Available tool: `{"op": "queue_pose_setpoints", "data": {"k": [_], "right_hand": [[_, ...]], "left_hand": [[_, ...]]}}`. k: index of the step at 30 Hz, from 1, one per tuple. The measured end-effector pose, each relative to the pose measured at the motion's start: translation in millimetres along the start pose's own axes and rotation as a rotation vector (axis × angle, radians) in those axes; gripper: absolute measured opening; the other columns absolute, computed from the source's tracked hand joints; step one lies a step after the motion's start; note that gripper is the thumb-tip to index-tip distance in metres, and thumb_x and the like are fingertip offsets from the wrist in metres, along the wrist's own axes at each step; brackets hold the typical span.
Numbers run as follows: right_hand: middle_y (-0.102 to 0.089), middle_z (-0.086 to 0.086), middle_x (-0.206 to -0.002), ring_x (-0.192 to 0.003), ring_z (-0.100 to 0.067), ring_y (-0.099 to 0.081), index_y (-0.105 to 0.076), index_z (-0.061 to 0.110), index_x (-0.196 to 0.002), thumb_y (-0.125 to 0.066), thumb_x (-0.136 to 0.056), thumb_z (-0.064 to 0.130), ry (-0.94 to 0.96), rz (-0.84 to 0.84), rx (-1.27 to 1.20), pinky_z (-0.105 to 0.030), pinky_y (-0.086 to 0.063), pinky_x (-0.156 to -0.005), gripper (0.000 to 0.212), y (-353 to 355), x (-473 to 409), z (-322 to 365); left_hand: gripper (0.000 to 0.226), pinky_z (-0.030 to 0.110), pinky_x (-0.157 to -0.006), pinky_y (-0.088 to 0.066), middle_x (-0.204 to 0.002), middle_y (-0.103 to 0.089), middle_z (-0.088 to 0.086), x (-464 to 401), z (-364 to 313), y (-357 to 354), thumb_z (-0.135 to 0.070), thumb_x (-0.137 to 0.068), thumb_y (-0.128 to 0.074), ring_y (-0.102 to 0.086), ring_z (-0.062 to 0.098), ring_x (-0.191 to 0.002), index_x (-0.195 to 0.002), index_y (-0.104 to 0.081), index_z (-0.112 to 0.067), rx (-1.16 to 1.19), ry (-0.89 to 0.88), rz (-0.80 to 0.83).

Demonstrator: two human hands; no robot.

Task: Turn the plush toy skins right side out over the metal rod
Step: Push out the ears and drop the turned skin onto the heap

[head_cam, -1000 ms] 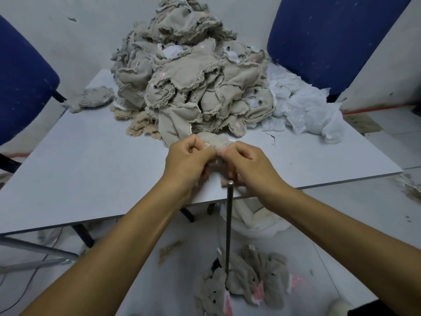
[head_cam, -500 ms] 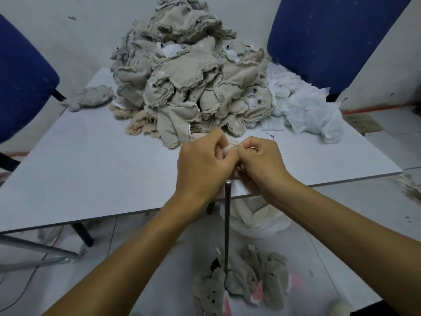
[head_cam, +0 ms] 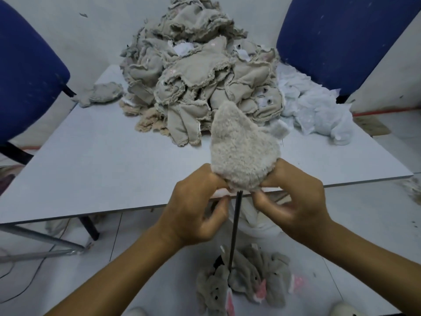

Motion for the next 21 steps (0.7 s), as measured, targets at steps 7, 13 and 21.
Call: {"op": "queue_pose_setpoints", "data": {"k": [7,13,21], "right_hand": [[-0.052,-0.009,-0.066,-0.058,-0.023,-0.048,-0.060,0.003,-0.064,-0.060,-0.091,0.006,0.193,0.338,0.132,-0.027,-0.037,-0.052,0.027,-26,44,0],[-0.057,-0.005,-0.066,-0.058,-0.021,-0.051,-0.061,0.006,-0.068,-0.072,-0.081,0.006,0.025,0.485,0.114,-0.030,-0.045,-0.049,0.018,-50,77,-13],[-0.050,-0.001,-0.085,-0.078,-0.006,-0.051,-0.062,0.010,-0.078,-0.065,-0.085,0.021,-0.269,0.080,-0.053,-0.010,-0.039,-0.071,0.013,-2,-4,-16]], "left_hand": [[0.011,0.040,-0.047,-0.043,-0.073,-0.056,0.013,40,1,-27,-0.002,-0.075,-0.059,-0.051,0.029,-0.060,-0.084,-0.065,-0.001,-0.157,0.014,0.271],[0.019,0.036,-0.053,-0.052,-0.081,-0.066,0.011,64,6,-45,-0.007,-0.081,-0.056,-0.062,0.029,-0.070,-0.092,-0.071,-0.004,-0.129,0.140,0.357],[0.016,0.029,-0.079,-0.045,-0.100,-0.055,0.006,-3,2,-7,-0.020,-0.092,-0.050,-0.055,0.020,-0.094,-0.096,-0.059,-0.007,0.182,0.266,-0.018]]}}
Point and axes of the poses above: each hand's wrist, its own x-axis away from the middle knuckle, its own y-axis out of the back of the hand, z = x × y, the point moved 7 cm from there along -x, towards the middle knuckle
